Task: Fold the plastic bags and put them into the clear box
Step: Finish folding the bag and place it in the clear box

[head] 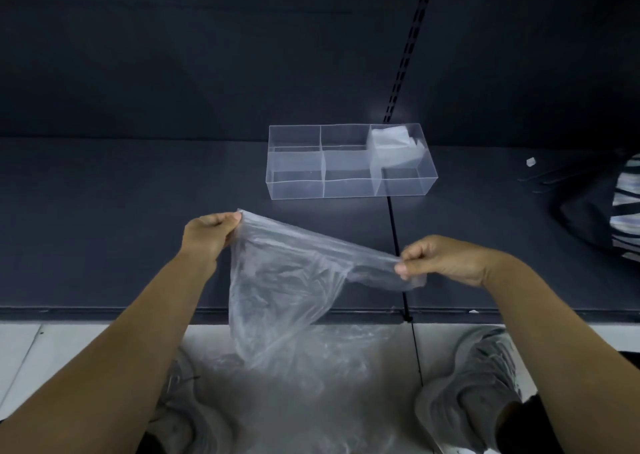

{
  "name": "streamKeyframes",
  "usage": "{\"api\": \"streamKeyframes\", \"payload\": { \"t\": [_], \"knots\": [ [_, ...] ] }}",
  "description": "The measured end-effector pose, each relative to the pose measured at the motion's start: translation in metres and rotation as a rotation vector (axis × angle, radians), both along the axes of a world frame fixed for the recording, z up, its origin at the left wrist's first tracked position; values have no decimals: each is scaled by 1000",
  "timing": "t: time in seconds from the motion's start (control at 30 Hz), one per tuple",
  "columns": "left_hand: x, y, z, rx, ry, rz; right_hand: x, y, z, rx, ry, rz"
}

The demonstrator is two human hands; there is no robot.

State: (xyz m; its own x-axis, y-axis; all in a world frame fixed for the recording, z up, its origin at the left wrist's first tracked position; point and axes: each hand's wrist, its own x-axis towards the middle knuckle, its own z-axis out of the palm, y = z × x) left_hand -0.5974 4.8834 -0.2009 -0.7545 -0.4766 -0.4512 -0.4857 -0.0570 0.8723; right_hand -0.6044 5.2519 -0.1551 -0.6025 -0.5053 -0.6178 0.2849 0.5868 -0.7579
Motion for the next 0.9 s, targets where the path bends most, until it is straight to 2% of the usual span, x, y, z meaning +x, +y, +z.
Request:
{"api": "streamKeyframes", "payload": {
  "t": [0.07, 0.2, 0.37, 0.4, 0.47, 0.57, 0.63, 0.7, 0.8, 0.9],
  "knots": [
    [-6, -3, -5, 4, -24, 25, -11, 5, -2, 28, 33, -56],
    [-25, 4, -9, 18, -43, -3, -42, 10, -7, -53, 44, -435],
    [-49, 18, -5, 88, -49, 83, -69, -3, -18, 105, 409, -978],
    [-50, 18, -5, 95, -60, 96, -65, -7, -19, 120, 469, -1005],
    [-46, 18, -4, 111, -101, 106, -46, -17, -20, 86, 509, -916],
    [-22, 23, -9, 179, -132, 89, 1, -32, -26, 42, 337, -632],
    [1, 28, -16, 209, -157, 82, 30, -37, -33, 80, 201, -551],
    [24, 34, -22, 266, -187, 91, 53, -40, -39, 139, 113, -584],
    [53, 46, -27, 384, -243, 100, 75, -53, -44, 83, -7, -727],
    [74, 62, -27, 516, -283, 93, 78, -67, -49, 61, 59, -795]
  ]
}}
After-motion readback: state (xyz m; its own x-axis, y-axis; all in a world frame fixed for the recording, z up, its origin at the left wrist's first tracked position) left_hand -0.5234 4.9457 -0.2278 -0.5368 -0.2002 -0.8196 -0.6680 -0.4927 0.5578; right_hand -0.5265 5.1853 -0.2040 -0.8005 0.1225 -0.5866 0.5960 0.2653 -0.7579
